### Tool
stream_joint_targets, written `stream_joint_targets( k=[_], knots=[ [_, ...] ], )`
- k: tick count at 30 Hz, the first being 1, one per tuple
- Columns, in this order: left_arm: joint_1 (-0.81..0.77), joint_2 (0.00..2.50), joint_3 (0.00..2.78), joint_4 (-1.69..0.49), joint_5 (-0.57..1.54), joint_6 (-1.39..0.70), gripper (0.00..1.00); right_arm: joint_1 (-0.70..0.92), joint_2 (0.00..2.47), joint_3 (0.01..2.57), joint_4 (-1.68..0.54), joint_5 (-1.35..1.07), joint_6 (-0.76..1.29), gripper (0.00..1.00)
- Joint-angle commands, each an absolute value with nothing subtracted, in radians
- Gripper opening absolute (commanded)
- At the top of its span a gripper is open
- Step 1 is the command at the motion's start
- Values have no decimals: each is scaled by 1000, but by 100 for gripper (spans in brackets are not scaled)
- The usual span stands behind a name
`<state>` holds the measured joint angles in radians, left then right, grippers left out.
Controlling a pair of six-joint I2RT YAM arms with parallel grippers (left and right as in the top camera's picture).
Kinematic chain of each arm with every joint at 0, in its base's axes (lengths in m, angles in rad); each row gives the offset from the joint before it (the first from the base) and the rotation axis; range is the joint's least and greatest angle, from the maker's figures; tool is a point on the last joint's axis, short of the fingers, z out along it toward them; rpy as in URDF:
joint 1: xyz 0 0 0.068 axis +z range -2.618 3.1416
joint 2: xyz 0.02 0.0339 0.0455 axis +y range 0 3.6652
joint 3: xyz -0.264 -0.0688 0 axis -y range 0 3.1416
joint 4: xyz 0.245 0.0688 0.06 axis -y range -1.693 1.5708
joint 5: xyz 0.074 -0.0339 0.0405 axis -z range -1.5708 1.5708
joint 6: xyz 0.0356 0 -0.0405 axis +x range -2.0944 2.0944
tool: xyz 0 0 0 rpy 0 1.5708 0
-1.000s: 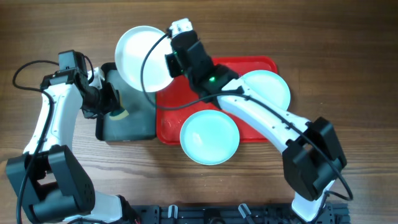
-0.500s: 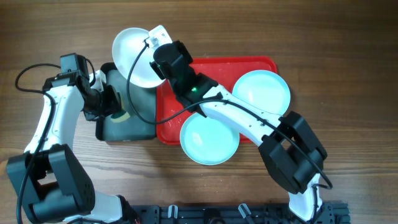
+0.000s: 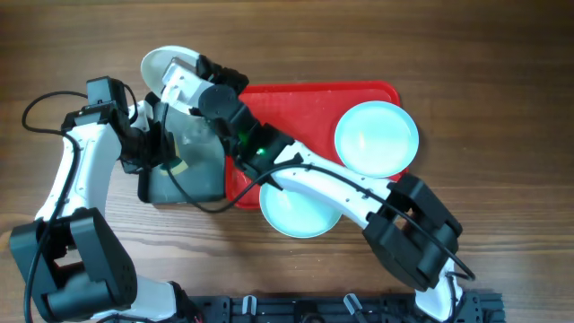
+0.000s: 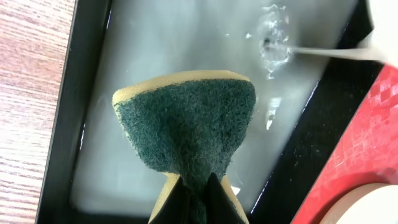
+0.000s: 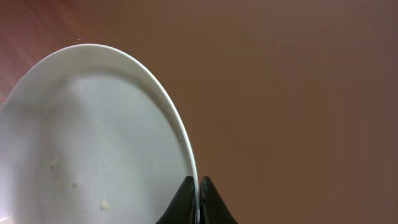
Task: Clean dirty plates on tray and stack at the side
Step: 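Carry the white plate right and set it on the table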
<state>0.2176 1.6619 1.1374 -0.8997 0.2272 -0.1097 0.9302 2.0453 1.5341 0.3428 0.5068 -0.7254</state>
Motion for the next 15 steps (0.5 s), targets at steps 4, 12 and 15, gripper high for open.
stream_joint_targets(
  k=[4, 12, 15],
  knots=[
    [213, 1636, 1132, -890, 243, -112, 4, 965, 2047, 1550, 376, 532, -926, 4],
    [213, 1636, 1132, -890, 243, -112, 4, 968, 2047, 1550, 389, 532, -944, 4],
    [213, 1636, 1132, -889, 243, -112, 4, 968, 2047, 1550, 389, 532, -943, 4]
  ],
)
